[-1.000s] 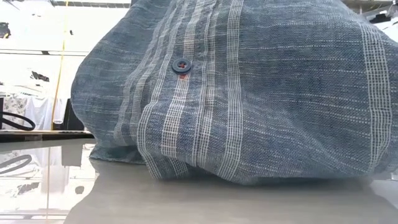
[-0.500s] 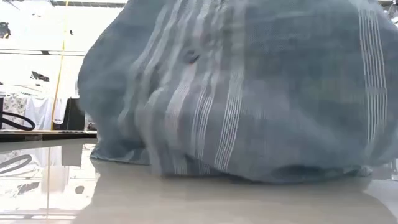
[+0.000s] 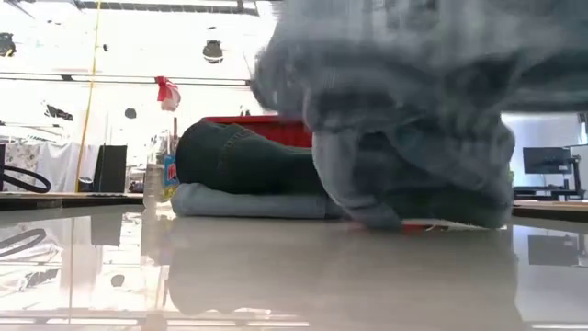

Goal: Fold Laundry from Bin
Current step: Fold the blue long sleeve on the table

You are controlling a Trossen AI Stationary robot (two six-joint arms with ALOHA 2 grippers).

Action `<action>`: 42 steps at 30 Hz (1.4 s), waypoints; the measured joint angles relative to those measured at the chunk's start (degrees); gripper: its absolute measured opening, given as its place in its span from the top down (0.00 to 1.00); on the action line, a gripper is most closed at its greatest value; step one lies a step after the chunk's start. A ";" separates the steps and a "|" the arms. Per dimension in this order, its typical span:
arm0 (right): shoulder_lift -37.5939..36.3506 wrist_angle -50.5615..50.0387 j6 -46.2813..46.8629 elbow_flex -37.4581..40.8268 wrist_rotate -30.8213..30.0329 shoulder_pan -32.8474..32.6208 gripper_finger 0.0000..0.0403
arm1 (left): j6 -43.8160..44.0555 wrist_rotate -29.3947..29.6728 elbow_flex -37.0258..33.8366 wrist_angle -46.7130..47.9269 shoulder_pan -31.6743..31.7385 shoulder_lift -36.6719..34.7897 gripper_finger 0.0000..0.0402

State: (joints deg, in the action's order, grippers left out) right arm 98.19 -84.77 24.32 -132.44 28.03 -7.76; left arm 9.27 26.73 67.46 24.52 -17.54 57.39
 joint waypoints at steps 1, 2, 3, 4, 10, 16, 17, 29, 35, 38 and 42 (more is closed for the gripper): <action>-0.57 0.69 0.04 -0.02 0.90 -0.17 0.91 | 1.03 0.52 -1.16 -0.84 0.93 0.04 0.53; -1.20 1.33 0.10 -0.02 1.87 -0.69 0.91 | 2.21 1.21 -2.67 -1.94 1.92 0.12 0.53; -1.59 1.77 0.64 -0.02 2.41 -1.48 0.91 | 3.59 1.87 -4.47 -2.94 3.05 0.39 0.54; -1.87 2.57 1.00 -0.04 2.91 -2.19 0.91 | 4.98 2.31 -6.42 -4.52 4.32 0.87 0.54; -1.56 13.17 4.17 -0.02 6.07 -6.83 0.91 | 9.92 -8.37 -17.58 -29.15 11.67 7.08 0.58; -0.38 22.96 4.49 -0.02 6.88 -10.06 0.91 | 15.33 -17.59 -17.45 -49.88 16.83 19.44 0.63; -0.29 23.18 4.36 -0.02 6.85 -10.33 0.91 | 16.94 -21.00 -16.34 -51.95 17.13 22.56 0.64; -0.41 20.37 -1.44 -0.02 6.63 -7.59 0.90 | 18.56 -52.14 -0.95 -66.47 10.47 44.98 0.98; -1.81 10.01 -9.09 -0.02 2.98 -5.02 0.91 | 20.23 -68.36 1.98 -77.34 8.05 46.62 1.00; -3.02 6.59 -12.39 -0.02 -0.30 -2.59 0.91 | 22.90 -70.99 2.45 -80.19 7.44 46.64 1.00; -4.18 5.41 -15.25 -0.02 -0.79 1.00 0.91 | 26.31 -72.91 2.62 -84.51 7.04 46.64 1.00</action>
State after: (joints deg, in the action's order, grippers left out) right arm 94.02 -79.36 9.06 -132.46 27.24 -6.75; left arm 35.58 -46.18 70.08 -59.99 -10.50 104.03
